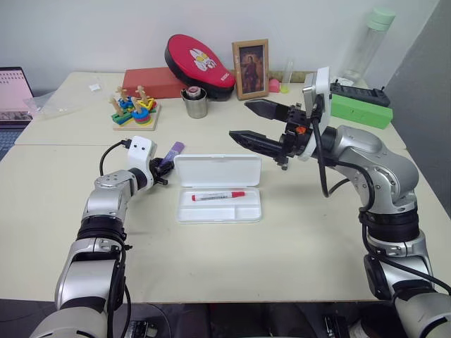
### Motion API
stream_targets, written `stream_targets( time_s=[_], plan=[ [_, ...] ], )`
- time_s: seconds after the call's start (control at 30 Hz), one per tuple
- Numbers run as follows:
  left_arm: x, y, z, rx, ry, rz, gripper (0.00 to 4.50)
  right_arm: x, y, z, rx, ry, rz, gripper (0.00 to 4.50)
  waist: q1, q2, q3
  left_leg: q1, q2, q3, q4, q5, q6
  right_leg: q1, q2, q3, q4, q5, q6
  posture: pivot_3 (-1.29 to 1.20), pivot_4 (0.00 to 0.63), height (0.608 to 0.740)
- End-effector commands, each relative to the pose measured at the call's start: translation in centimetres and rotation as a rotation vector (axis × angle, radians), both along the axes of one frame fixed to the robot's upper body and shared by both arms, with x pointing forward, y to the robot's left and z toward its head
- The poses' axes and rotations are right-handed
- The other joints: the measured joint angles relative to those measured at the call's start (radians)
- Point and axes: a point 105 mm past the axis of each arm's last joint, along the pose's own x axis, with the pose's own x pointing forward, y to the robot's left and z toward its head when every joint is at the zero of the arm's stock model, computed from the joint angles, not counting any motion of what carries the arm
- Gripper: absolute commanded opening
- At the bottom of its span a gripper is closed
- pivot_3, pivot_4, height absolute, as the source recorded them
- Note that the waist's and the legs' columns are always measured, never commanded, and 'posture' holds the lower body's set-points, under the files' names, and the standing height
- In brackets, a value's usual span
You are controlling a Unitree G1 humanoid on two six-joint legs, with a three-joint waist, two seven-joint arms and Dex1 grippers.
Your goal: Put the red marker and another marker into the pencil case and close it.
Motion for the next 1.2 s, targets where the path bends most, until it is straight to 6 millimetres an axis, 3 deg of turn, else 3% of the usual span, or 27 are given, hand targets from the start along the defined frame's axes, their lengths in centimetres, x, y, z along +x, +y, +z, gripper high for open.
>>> stream_targets(
  time_s=[0.03,0.1,0.13,0.17,0.23,0.33,0.5,0.57,0.8,1.1,1.17,1.2],
  plan=[
    [-0.7,0.2,11.7,-0.162,-0.438,-0.059,1.21,-0.5,-0.6,1.7,0.023,-0.069,0.007,4.5,0.0,0.0,0.0,0.0,0.0,0.0,0.0,0.0,0.0,0.0,0.0,0.0,0.0,0.0,0.0,0.0,0.15,0.74],
    [-3.7,-1.9,16.3,-0.193,-0.569,-0.28,1.21,-0.7,-1.2,1.8,0.022,-0.069,0.011,4.5,0.0,-0.001,0.001,-0.001,0.0,0.0,0.0,0.0,0.0,0.0,0.0,0.0,0.0,0.0,0.0,0.0,0.15,0.74],
    [-6.1,-3.7,17.8,-0.173,-0.594,-0.442,1.21,-0.9,-1.5,1.8,0.017,-0.068,0.016,4.5,0.0,-0.001,0.001,-0.003,0.0,-0.001,0.0,0.0,0.0,-0.001,0.0,-0.001,-0.001,0.0,0.0,0.0,0.15,0.74],
    [-8.3,-5.3,17.9,-0.132,-0.572,-0.598,1.21,-0.9,-1.8,1.7,0.01,-0.066,0.02,4.5,0.0,-0.001,0.001,-0.003,0.0,-0.001,0.0,0.0,-0.001,-0.001,0.0,-0.001,-0.001,0.0,0.0,0.0,0.15,0.74],
    [-11.2,-7.3,16.5,-0.049,-0.47,-0.799,1.21,-1.0,-2.2,1.6,-0.002,-0.063,0.023,4.5,-0.005,0.0,0.001,-0.003,0.001,-0.001,-0.002,0.001,-0.002,0.0,-0.001,-0.001,-0.004,0.0,0.0,0.0,0.15,0.74],
    [-12.9,-8.4,12.3,0.151,-0.277,-0.946,1.21,-0.7,-3.2,1.5,-0.014,-0.057,0.006,4.5,-0.004,0.009,-0.002,0.002,0.0,0.001,-0.006,0.001,-0.001,0.003,-0.002,0.0,-0.008,0.0,0.0,0.0,0.15,0.74],
    [-12.7,-6.8,5.4,0.446,-0.027,-1.024,1.21,-0.5,-3.7,0.8,-0.049,-0.047,0.001,4.5,-0.004,0.007,0.002,0.004,0.0,0.001,-0.006,0.001,0.0,0.003,0.0,0.001,-0.005,-0.002,0.0,0.0,0.15,0.74],
    [-12.4,-6.8,3.5,0.474,0.026,-1.059,1.21,-0.8,-3.6,0.5,-0.054,-0.046,0.005,4.5,-0.003,0.007,0.002,0.001,0.001,0.002,-0.004,0.002,0.0,0.0,0.0,0.002,-0.005,-0.003,0.001,0.0,0.15,0.74],
    [-11.9,-6.9,1.1,0.504,0.082,-1.117,1.21,-1.1,-3.5,-0.1,-0.052,-0.03,0.0,4.5,-0.001,0.007,0.002,-0.001,0.001,0.001,-0.006,0.002,0.0,-0.001,0.0,0.0,-0.006,-0.001,-0.002,0.0,0.15,0.74],
    [-11.1,-7.5,0.6,0.504,0.093,-1.126,1.21,-1.3,-3.5,-0.5,-0.044,-0.022,-0.02,4.5,-0.001,0.007,0.002,-0.001,0.001,0.001,-0.006,0.002,0.0,-0.001,0.0,0.0,-0.004,-0.002,-0.002,0.0,0.15,0.74],
    [-11.1,-7.7,0.6,0.499,0.094,-1.126,1.91,-1.3,-3.5,-0.6,-0.045,-0.019,-0.022,4.5,-0.001,0.007,0.002,-0.001,0.001,0.001,-0.006,0.002,0.0,-0.001,0.0,0.0,-0.004,-0.002,-0.002,0.0,0.15,0.74],
    [-11.1,-7.8,0.6,0.497,0.092,-1.126,1.96,-1.3,-3.5,-0.7,-0.046,-0.016,-0.025,4.5,-0.001,0.007,0.002,-0.001,0.001,0.001,-0.006,0.002,0.0,-0.001,0.0,0.0,-0.004,-0.002,-0.002,0.0,0.15,0.74]
  ],
)
